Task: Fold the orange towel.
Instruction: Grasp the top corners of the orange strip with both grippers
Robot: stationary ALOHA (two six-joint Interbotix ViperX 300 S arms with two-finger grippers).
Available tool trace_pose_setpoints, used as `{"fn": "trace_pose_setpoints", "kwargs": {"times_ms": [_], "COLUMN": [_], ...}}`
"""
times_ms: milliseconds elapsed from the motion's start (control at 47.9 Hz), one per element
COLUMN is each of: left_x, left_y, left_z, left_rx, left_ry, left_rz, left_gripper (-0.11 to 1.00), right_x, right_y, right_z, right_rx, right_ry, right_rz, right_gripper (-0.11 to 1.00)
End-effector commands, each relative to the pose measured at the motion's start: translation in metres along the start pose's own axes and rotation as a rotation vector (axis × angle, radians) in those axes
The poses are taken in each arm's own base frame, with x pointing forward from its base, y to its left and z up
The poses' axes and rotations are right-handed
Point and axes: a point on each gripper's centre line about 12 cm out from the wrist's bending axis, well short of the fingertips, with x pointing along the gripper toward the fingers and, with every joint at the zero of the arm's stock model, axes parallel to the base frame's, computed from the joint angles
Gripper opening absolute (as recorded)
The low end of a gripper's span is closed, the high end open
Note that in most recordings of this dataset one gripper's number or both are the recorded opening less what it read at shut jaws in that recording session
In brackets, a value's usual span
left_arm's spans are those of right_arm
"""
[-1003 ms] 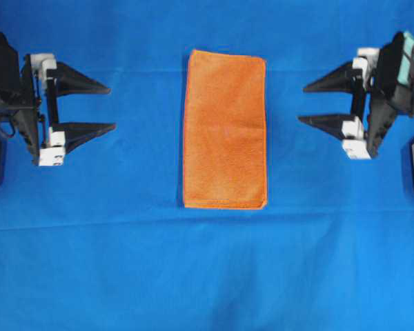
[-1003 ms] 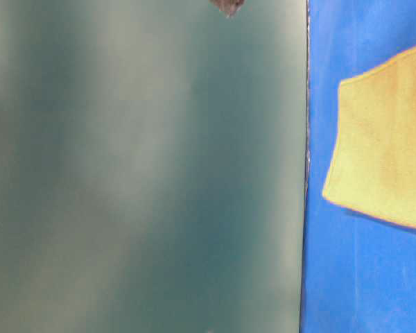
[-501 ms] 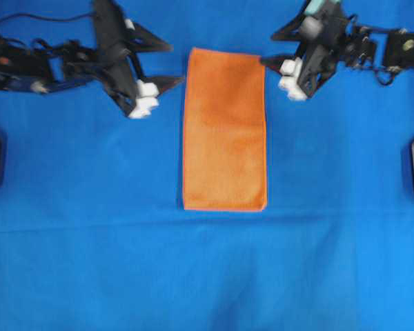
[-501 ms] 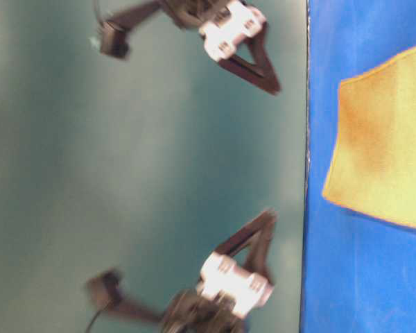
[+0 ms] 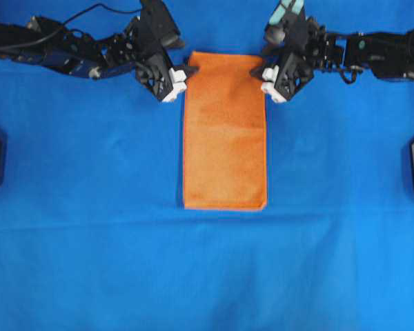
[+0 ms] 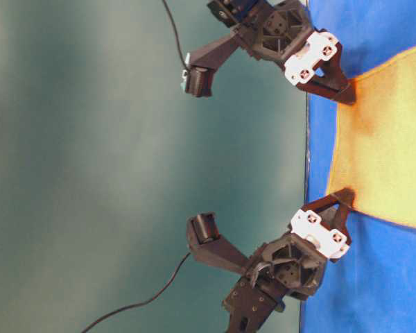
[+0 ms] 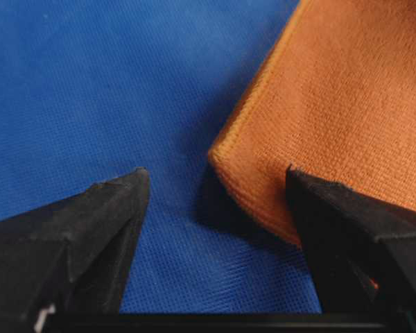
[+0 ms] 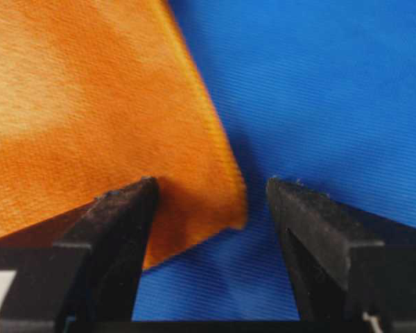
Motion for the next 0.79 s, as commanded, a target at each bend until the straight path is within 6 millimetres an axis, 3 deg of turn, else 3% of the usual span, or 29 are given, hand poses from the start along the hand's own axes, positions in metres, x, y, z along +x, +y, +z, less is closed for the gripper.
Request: {"fn": "trace_pose_setpoints", "kwargs": {"times_ms": [0,125,230,313,439,585,773], "left_x": [0.000,0.002,0.006,0.007,0.006,0.006,0.003], "left_y": [0.002,0.003,0.003,0.003,0.001,0.000,-0.001], "left_z": [0.013,0.010,0.005,0.004,0.005,0.005,0.010], "left_rx": [0.000,0.001,0.001,0.002,0.013,0.047,0.060], "left_ry": [-0.040,-0.032,-0.018,-0.015,-0.017,-0.014,-0.025], "left_rz": [0.004,0.005,0.005,0.005,0.001,0.000,-0.001], "left_gripper": [0.70,0.64,0.52,0.39,0.22,0.05,0.03], "right_x": [-0.002,0.000,0.006,0.010,0.009,0.008,0.007], "right_y": [-0.004,-0.006,-0.006,-0.005,-0.002,-0.001,-0.001], "right_z": [0.012,0.010,0.007,0.003,0.003,0.004,0.006], "right_rx": [0.009,0.011,0.011,0.011,0.008,0.014,0.021], "right_ry": [-0.041,-0.036,-0.028,-0.025,-0.040,-0.046,-0.053], "right_rz": [-0.004,-0.007,-0.002,0.006,0.021,0.023,0.022], "right_gripper": [0.64,0.62,0.54,0.38,0.04,0.03,0.03]}}
